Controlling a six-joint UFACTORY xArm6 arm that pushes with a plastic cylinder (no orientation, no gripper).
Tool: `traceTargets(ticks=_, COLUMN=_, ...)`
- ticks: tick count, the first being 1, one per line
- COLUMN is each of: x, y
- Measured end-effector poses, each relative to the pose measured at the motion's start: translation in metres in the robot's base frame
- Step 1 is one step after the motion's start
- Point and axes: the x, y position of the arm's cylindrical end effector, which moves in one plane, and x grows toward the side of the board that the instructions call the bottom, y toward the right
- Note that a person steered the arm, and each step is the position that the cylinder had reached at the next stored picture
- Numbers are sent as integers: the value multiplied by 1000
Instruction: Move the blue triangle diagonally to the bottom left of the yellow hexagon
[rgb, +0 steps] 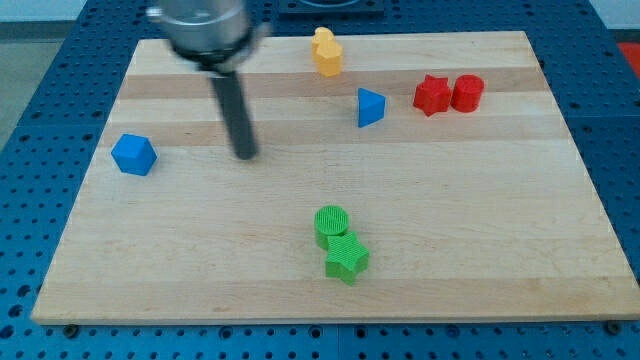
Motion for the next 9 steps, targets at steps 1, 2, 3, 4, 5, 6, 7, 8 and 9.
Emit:
traceTargets(ticks=1, x=-9, y=89)
traceTargets(ticks=2, x=-31, y=141)
traceTargets(ticks=3, x=-57, y=175)
traceTargets(ticks=4, x=-66, y=174)
traceTargets(ticks=5, x=-66, y=156)
traceTargets(ticks=6, x=-67, y=131)
traceTargets(ticks=7, x=-67, y=103)
traceTargets(ticks=8, x=-68, y=75)
traceTargets(ticks=9, x=-72, y=44)
